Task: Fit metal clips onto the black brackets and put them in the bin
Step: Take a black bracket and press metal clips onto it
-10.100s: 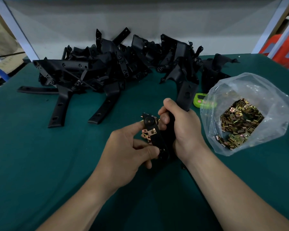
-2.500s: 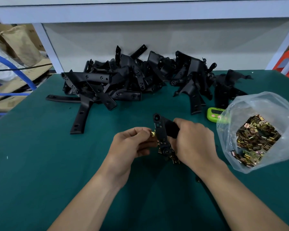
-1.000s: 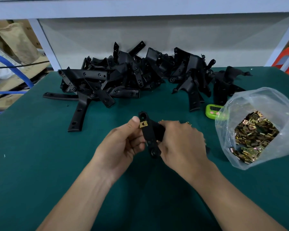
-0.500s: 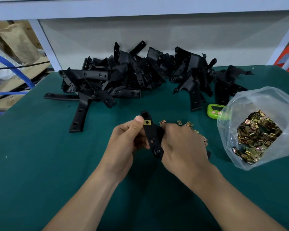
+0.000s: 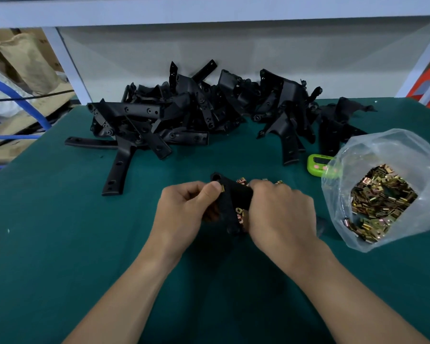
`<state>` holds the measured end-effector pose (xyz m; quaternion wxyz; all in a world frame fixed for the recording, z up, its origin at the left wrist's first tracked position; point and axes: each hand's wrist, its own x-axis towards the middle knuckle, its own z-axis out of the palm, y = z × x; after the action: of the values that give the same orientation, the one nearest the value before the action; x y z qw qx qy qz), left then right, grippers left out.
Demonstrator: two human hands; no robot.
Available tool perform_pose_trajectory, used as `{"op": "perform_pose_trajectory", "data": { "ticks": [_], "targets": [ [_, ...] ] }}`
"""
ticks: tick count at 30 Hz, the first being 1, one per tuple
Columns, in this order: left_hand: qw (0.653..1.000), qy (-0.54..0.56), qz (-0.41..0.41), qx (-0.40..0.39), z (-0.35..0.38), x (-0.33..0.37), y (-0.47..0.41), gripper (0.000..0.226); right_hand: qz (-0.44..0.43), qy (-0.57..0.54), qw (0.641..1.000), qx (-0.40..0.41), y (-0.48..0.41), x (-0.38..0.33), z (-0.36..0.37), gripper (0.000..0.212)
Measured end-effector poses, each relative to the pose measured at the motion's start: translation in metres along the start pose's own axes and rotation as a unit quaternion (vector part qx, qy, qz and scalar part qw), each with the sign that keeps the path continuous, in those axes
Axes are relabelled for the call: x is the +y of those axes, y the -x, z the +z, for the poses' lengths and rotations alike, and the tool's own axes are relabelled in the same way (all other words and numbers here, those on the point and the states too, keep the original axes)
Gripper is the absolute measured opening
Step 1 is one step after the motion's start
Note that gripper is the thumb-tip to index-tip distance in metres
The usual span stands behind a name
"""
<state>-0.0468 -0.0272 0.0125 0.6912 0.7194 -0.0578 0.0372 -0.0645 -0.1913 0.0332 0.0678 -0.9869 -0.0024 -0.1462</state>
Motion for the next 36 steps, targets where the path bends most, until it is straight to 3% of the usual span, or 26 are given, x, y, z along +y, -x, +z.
{"op": "perform_pose_trajectory", "data": {
  "ticks": [6,8,10,13,19,23,26,28,31,36],
  "targets": [
    [0.986,-0.091,0.004,0.140,0.003,-0.008,-0.002,0.016,-0.035,-0.181,0.982,-0.043,-0.006,0.012,0.006,0.065],
    [0.982,-0.118,-0.004,0.147,0.004,-0.008,0.000,0.014,-0.012,-0.212,0.976,-0.047,-0.006,0.013,0.010,0.052],
    [0.981,-0.150,-0.006,0.122,0.007,-0.005,0.005,0.012,0.007,-0.174,0.985,-0.009,-0.007,0.015,0.015,0.029],
    [0.981,-0.171,0.002,0.092,0.012,0.001,0.013,0.008,0.032,-0.162,0.986,-0.014,-0.007,0.015,0.020,0.028],
    [0.962,-0.217,0.080,0.142,0.016,0.009,0.014,0.018,0.001,-0.155,0.987,0.040,-0.002,0.008,0.024,0.029],
    [0.964,-0.215,0.132,0.085,0.016,0.011,0.015,0.016,0.068,-0.159,0.984,0.030,-0.009,0.013,0.027,0.046],
    [0.974,-0.209,0.081,0.039,0.014,0.000,0.011,0.023,0.121,-0.162,0.978,0.043,-0.018,0.030,0.024,0.055],
    [0.961,-0.273,0.046,0.004,0.012,-0.006,0.008,0.023,0.135,-0.172,0.975,0.050,-0.021,0.038,0.025,0.058],
    [0.927,-0.366,0.060,-0.057,0.015,-0.012,0.011,0.022,0.146,-0.191,0.970,0.029,-0.021,0.043,0.031,0.062],
    [0.922,-0.368,0.094,-0.072,0.020,-0.014,0.012,0.018,0.146,-0.190,0.971,0.020,-0.021,0.042,0.034,0.063]
  ]
}}
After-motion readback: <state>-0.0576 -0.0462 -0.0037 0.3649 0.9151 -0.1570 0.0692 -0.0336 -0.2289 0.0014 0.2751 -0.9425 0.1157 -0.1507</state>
